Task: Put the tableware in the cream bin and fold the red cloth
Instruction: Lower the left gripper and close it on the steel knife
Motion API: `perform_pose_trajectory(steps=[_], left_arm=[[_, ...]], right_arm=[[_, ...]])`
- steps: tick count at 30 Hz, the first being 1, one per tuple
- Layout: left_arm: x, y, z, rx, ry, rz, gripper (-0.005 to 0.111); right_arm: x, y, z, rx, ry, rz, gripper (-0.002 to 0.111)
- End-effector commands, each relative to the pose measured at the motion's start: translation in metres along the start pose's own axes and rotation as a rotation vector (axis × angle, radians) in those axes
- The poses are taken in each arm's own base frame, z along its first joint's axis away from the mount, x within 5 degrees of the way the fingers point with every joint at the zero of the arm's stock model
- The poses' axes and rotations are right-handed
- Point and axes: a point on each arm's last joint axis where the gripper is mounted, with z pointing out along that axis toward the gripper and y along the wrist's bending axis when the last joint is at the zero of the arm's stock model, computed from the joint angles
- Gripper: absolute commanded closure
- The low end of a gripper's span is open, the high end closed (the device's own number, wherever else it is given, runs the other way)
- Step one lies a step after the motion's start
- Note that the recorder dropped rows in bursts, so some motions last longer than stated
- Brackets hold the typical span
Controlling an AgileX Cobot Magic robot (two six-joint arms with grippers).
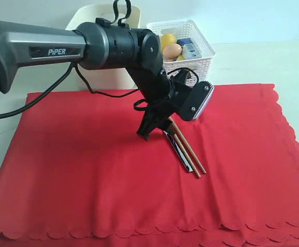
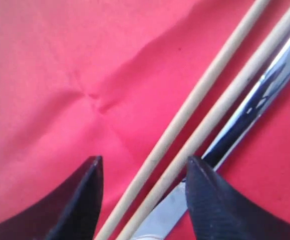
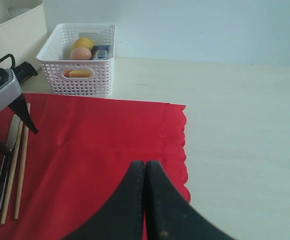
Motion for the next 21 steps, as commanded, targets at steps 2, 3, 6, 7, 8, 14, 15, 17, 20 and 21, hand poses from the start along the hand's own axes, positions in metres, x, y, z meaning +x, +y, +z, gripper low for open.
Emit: perform_pose_trajectory(steps=[2,3,6,7,8,14,15,17,20,21], left_arm=[[-0.0001,0.0033,0.0011,-0.019,0.000,0.026,0.057],[0.0011,0.0033,0.0009,-0.019,0.002,0.026,0.057],[0.0022,0.0001,0.0072,0.005,0.001,0.024,0.057],[0.0026,-0.0015,0.0090,0.019,0.001,0.024,0.057],[0.0028,-0.0017,0.0090,0.020,0.003,0.026,0.057],[0.0057,-0.0034,0.0089,0.040,0.030,0.062,0.057],[0.0052,-0.0036,0.0079,0.045,0.028,0.070,0.057],[0.0031,-0.0039,0.0067,0.050,0.016,0.102,0.057],[-0.0002,-0.0034,0.0058,0.045,-0.007,0.132,0.057],[-0.0002,-0.0032,0.0058,0.043,-0.007,0.137,0.057]], right_arm=[[-0.0005,-0.0004,-0.0003,0.006,-0.016,0.002,0.108],[-0.0005,-0.0004,-0.0003,0.006,-0.016,0.002,0.108],[-0.0005,-0.0004,-0.0003,0.006,-0.016,0.002,0.108],[-0.0005,-0.0004,-0.0003,0.006,-0.016,0.002,0.108],[-0.0005,-0.0004,-0.0003,0.006,-0.016,0.002,0.108],[-0.0005,-0.0004,-0.0003,0.006,-0.016,0.002,0.108],[-0.0005,-0.0004,-0.0003,0.006,-0.016,0.002,0.108],[-0.0005,-0.0004,-0.0003,0.006,-0.016,0.002,0.108],[-0.0005,-0.0004,-0.0003,0.006,-0.016,0.002,0.108],[-0.0005,-0.0004,-0.0003,0.006,-0.016,0.002,0.108]])
